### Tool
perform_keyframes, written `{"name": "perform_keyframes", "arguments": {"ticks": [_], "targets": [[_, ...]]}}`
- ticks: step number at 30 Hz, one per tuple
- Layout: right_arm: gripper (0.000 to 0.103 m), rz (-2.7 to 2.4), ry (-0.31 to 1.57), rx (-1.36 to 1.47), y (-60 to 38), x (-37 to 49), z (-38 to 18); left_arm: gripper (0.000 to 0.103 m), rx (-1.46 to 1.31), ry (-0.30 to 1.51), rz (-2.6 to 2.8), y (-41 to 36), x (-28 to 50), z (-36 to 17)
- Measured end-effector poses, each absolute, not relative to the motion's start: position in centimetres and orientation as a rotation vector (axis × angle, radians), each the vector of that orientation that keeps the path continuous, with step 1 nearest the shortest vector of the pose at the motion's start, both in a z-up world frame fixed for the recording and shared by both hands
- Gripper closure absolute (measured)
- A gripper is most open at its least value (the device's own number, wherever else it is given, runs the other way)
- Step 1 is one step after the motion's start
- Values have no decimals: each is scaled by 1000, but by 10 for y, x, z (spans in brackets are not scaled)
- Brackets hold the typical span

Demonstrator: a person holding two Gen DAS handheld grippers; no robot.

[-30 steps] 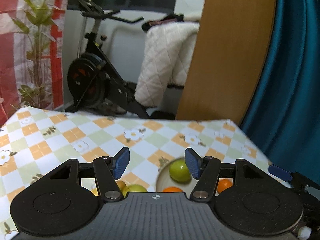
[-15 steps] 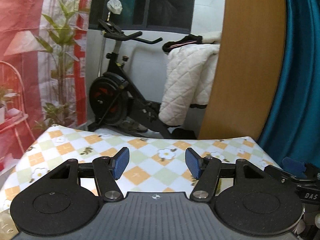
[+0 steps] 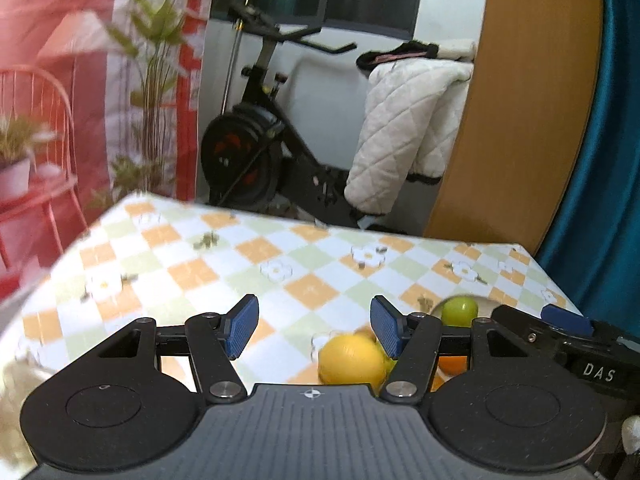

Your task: Organize fruits

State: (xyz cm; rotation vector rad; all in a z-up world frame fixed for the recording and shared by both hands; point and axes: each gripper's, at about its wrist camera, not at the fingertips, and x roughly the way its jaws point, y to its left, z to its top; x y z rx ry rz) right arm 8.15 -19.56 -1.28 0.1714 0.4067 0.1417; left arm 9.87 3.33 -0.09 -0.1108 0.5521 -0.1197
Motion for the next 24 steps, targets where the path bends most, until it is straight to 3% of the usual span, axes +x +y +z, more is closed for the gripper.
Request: {"name": "perform_keyframes", "arguments": {"ticks": [16,24], "targets": [[1,149,565,65,-157,69,-55,39,-173,659,-161,46,92,-41],[7,174,615,20,-148,64,-66,39,-152,681,-164,39,88,-50]]}}
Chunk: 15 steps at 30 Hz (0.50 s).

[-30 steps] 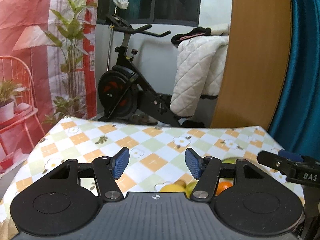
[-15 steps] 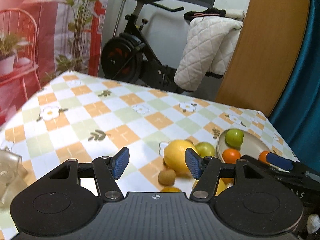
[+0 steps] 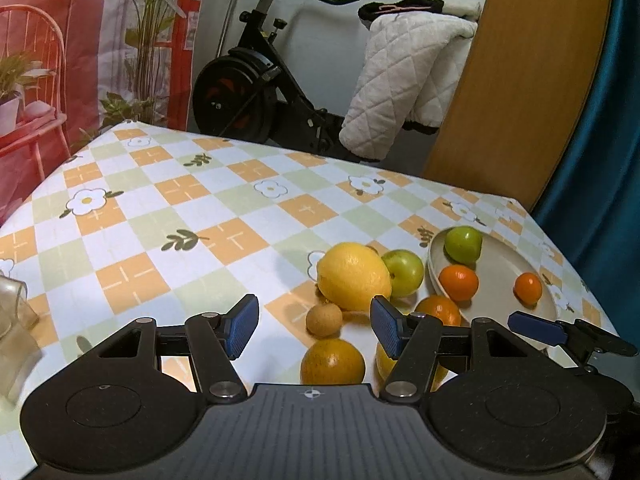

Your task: Organize fruits

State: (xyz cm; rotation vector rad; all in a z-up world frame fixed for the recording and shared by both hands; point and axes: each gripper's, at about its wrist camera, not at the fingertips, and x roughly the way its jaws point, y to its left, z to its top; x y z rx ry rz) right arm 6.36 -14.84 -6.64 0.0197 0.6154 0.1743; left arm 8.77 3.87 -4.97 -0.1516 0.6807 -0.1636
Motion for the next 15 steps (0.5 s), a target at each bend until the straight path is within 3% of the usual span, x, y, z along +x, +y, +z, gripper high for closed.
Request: {"name": "perform_keyframes", "arguments": {"ticks": [5,15], "targets": [[26,238,589,-22,-139,57,-72,39,-135,684,-182,32,86,-52],[39,364,532,-89,-118,49,-79,40,-137,713,-240,24,88,-58]]}}
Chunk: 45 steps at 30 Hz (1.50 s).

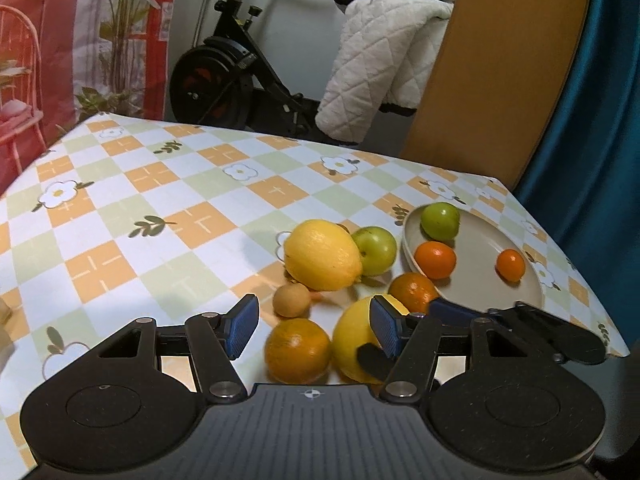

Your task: Organize fruits

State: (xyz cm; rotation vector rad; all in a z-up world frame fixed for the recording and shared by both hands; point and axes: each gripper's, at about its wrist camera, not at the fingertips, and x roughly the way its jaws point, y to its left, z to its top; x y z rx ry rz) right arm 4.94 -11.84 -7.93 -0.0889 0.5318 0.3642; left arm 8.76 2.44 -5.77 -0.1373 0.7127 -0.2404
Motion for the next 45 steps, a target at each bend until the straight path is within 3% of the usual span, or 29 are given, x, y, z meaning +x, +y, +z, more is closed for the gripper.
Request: {"name": "perform_keyframes", "arguments": {"ticks": [8,30,45], "targets": [[45,424,560,-28,-125,53,-88,41,-138,728,-330,11,89,-59],[47,459,614,92,-145,61,-94,51,-76,791,-382,-12,99,-70],[47,461,643,115,-145,67,-97,46,-52,793,-378,-16,102,-73]]}}
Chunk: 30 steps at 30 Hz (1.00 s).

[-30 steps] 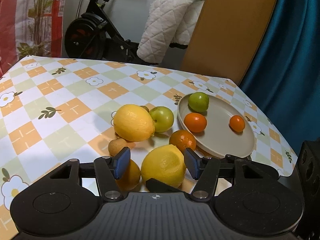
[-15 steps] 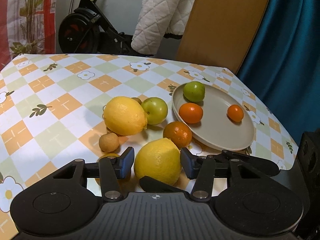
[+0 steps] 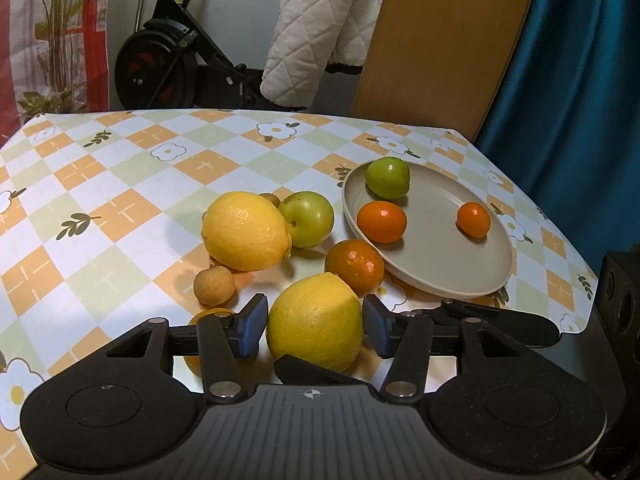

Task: Organize fruits
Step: 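Position the left tool fingers around the lemon and close, then lift the lemon with the left tool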

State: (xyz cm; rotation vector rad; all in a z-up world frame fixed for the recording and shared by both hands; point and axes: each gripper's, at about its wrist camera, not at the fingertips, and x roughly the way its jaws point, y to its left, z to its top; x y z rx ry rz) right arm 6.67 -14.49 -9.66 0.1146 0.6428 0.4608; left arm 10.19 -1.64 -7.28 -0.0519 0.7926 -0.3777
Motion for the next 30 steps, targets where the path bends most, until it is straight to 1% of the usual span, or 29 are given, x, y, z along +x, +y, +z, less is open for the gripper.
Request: {"name": "perform_keyframes", "arguments": {"ticks": [3,11,30], "targets": [[48,460,642,137,-148,67,-97,43,-48,801,-373,-20,106,-74],[50,454,649,149,-150,68,-99,43,-27,807,-353,-28,105,-79],[50,452,639,148,-150,67,-98,44,5,800,-353,-32,99,-78]]}}
